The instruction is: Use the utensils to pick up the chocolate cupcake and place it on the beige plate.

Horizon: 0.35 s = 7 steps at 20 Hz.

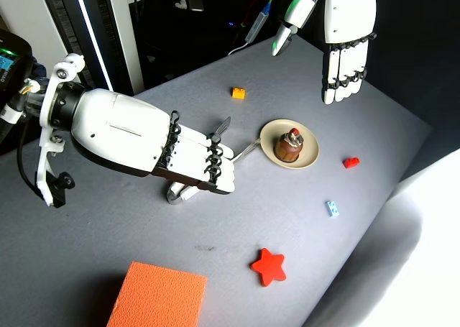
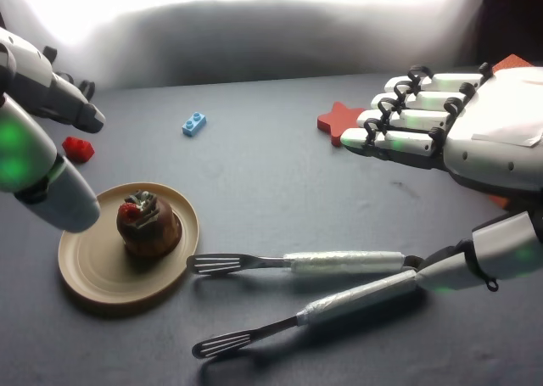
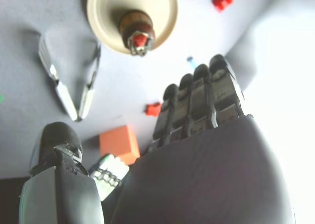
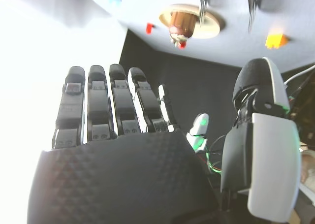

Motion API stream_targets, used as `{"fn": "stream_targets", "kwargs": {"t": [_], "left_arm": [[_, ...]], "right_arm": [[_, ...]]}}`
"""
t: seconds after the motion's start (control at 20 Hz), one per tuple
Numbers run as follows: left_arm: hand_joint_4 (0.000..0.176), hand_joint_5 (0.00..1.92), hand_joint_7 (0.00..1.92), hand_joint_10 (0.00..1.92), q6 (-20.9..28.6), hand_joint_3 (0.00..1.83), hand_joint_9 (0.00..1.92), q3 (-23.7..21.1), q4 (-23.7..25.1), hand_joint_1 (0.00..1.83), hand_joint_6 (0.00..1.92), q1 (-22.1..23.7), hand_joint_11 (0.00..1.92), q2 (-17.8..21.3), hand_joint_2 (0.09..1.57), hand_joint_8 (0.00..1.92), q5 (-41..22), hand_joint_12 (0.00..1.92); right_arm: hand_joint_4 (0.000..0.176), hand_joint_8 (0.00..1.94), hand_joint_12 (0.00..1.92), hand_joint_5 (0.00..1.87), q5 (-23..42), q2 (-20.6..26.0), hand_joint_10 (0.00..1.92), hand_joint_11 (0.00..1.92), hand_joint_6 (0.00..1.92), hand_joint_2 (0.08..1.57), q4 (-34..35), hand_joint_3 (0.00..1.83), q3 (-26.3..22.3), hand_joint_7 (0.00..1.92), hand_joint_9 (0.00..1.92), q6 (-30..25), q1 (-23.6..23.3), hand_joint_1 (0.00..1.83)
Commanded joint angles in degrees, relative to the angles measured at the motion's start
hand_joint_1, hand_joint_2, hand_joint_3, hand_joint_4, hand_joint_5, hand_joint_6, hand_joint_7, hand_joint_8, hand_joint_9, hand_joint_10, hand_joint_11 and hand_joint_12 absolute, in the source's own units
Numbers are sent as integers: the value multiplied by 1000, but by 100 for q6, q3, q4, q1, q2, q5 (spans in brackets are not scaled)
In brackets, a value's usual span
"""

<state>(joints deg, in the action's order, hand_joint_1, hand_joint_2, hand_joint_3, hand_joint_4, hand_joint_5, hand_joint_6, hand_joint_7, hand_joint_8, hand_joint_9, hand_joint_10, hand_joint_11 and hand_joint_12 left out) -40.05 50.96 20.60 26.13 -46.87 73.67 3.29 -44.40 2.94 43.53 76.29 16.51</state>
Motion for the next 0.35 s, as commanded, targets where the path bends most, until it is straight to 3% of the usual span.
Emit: {"fn": "stream_targets", "kwargs": {"t": [0.0,0.15,0.3], "left_arm": [[0,0,13,0,-16,0,11,-25,251,411,0,43,0,58,1020,4,-254,0],[0,0,25,12,-19,0,34,-87,251,432,0,70,26,63,1024,7,-255,12],[0,0,3,4,-20,6,27,-78,278,394,0,56,22,67,1039,0,-255,14]], "right_arm": [[12,0,16,0,752,31,0,27,0,971,-4,3,-37,0,0,59,-64,294],[16,0,27,0,842,23,0,40,0,976,-4,4,-57,0,0,60,-178,267],[9,0,32,0,1049,49,0,37,0,991,-5,8,-59,0,0,66,-96,241]]}}
